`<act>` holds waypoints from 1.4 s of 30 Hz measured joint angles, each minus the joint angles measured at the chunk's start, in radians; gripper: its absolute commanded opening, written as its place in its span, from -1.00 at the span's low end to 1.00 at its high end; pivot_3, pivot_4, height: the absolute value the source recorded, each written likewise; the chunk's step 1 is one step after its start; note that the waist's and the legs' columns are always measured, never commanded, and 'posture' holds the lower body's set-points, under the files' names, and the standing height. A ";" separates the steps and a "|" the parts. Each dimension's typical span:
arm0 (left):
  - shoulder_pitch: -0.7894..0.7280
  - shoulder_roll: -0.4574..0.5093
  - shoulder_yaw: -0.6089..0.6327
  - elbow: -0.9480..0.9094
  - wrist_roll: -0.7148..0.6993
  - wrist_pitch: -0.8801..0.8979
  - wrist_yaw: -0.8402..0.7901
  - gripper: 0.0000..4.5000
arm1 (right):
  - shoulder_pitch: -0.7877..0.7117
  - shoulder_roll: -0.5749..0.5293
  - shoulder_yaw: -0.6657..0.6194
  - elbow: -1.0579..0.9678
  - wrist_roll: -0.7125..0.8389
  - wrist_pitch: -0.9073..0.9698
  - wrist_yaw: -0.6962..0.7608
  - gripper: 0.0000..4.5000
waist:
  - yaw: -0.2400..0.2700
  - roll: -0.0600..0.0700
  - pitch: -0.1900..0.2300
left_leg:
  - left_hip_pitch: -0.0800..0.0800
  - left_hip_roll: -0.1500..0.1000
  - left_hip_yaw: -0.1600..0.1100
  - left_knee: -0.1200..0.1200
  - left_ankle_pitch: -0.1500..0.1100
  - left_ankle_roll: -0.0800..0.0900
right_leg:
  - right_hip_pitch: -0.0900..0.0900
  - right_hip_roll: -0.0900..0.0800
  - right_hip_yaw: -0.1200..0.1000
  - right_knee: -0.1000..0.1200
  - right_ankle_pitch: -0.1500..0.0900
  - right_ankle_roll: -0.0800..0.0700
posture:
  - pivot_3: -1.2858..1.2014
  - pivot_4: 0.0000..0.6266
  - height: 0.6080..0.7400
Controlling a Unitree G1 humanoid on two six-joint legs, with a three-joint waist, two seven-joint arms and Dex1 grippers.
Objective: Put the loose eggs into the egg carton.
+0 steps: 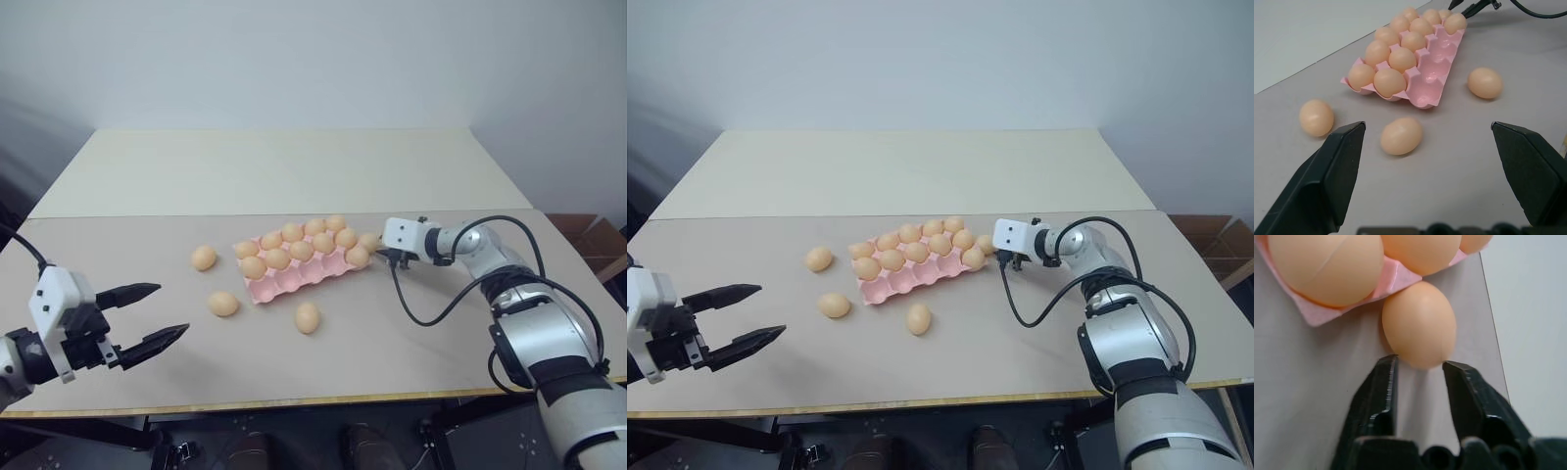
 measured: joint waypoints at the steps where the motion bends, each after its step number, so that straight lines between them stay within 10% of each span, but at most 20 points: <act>1: 0.001 0.000 0.003 0.000 0.000 0.000 0.000 1.00 | 0.000 0.000 -0.002 0.000 0.000 0.000 0.001 -0.82 | 0.000 0.000 0.000 | 0.000 0.000 0.001 0.000 0.000 0.000 | 0.000 0.000 0.000 0.000 0.000 0.000 | 0.03 -0.52 1.00; 11: -0.009 0.002 0.006 0.003 0.010 -0.012 -0.001 1.00 | 0.000 -0.028 -0.006 -0.001 -0.001 -0.050 0.064 -0.97 | 0.001 0.000 0.000 | 0.001 0.000 0.003 0.000 0.000 0.000 | 0.000 0.000 0.003 0.000 0.000 0.000 | 0.03 -0.52 1.00; 25: -0.035 0.000 -0.015 0.006 0.024 -0.020 0.001 1.00 | -0.051 -0.047 0.003 -0.005 -0.046 -0.073 0.095 0.97 | -0.001 0.000 0.000 | 0.004 0.001 0.007 0.000 0.000 0.000 | -0.001 0.001 0.008 0.000 -0.001 -0.002 | 0.03 -0.52 1.00; 42: 0.002 -0.022 -0.006 -0.034 0.033 -0.020 0.024 1.00 | -0.076 0.040 0.078 0.026 -0.182 -0.107 -0.079 0.97 | -0.001 0.000 0.000 | 0.004 0.001 0.009 -0.001 0.000 0.000 | -0.001 0.002 0.010 0.000 0.000 -0.002 | 0.03 -0.52 1.00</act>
